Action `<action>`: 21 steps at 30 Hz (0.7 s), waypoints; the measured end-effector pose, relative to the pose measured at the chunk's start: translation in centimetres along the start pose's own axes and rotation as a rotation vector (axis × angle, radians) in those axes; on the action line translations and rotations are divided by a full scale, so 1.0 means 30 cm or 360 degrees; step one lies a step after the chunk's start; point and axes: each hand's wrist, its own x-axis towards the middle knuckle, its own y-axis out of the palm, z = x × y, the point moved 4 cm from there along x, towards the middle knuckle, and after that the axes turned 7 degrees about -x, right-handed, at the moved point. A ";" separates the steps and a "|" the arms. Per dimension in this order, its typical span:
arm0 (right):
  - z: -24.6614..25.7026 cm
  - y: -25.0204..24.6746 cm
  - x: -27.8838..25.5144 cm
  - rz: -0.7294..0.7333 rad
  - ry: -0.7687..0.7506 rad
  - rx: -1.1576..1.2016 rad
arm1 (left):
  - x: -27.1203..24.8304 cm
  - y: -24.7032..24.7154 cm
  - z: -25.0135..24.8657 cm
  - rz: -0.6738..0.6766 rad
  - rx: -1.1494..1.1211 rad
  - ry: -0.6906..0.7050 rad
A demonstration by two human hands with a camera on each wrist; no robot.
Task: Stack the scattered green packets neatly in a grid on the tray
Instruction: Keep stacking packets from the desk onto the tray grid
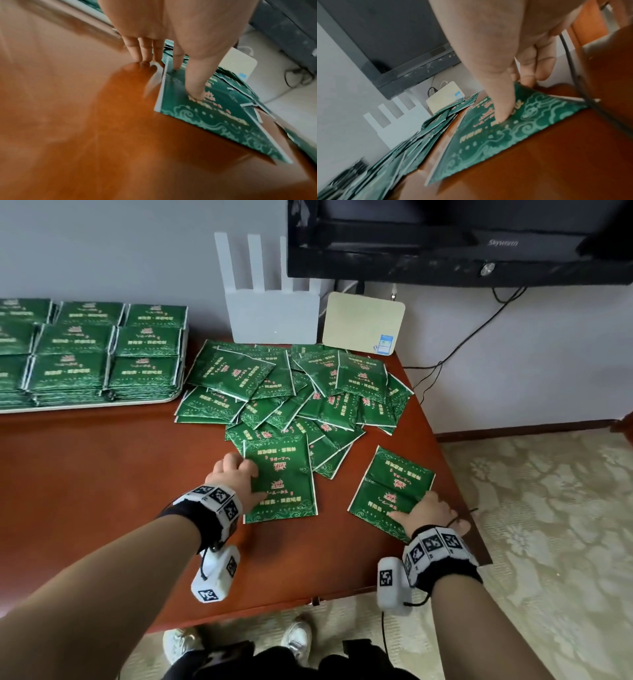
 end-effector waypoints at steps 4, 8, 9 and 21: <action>0.005 0.021 0.019 0.0146 -0.0012 0.0471 | -0.013 -0.007 -0.005 -0.0051 -0.0153 -0.0161; 0.000 0.032 0.019 0.0273 -0.0186 0.1019 | -0.006 0.016 -0.017 0.0049 -0.0452 -0.0177; 0.001 0.032 0.014 0.0303 -0.0222 0.1155 | -0.005 0.017 -0.016 0.0066 -0.0528 -0.0201; 0.061 -0.058 -0.029 -0.0017 -0.0701 0.1320 | -0.064 -0.082 0.097 0.0134 -0.1129 -0.0490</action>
